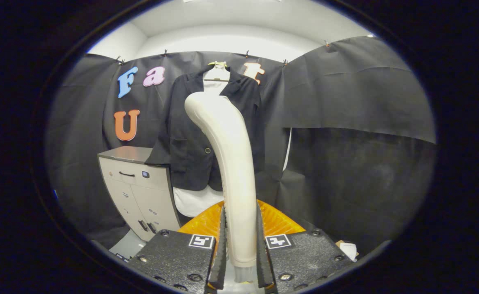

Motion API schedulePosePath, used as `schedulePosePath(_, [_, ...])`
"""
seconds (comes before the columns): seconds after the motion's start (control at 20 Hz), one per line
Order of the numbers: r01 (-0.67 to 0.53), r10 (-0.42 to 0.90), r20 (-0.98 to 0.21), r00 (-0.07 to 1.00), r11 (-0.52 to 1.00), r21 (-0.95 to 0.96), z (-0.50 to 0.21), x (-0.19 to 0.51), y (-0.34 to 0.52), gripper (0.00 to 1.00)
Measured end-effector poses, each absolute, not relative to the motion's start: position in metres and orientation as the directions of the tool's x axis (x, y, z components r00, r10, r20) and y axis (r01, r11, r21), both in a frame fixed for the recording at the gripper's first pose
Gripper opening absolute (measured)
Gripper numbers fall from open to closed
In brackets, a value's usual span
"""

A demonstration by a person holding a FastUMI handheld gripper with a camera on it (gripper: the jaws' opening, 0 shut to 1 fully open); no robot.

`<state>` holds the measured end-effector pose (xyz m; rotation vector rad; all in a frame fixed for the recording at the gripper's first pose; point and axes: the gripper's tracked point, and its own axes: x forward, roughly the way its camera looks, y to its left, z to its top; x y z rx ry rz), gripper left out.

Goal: Iron the clothes twice with a garment steamer, once on the left side and once on the right side.

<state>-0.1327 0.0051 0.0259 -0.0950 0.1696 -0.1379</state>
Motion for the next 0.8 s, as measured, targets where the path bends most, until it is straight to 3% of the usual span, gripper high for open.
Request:
schedulePosePath(0.4, [0.042,-0.052,-0.138,0.989,0.996,-0.076,0.036,-0.194,-0.007,0.33])
schedulePosePath(0.8, [0.041,-0.048,-0.127,0.991,0.997,-0.06,0.041,-0.196,-0.008,0.33])
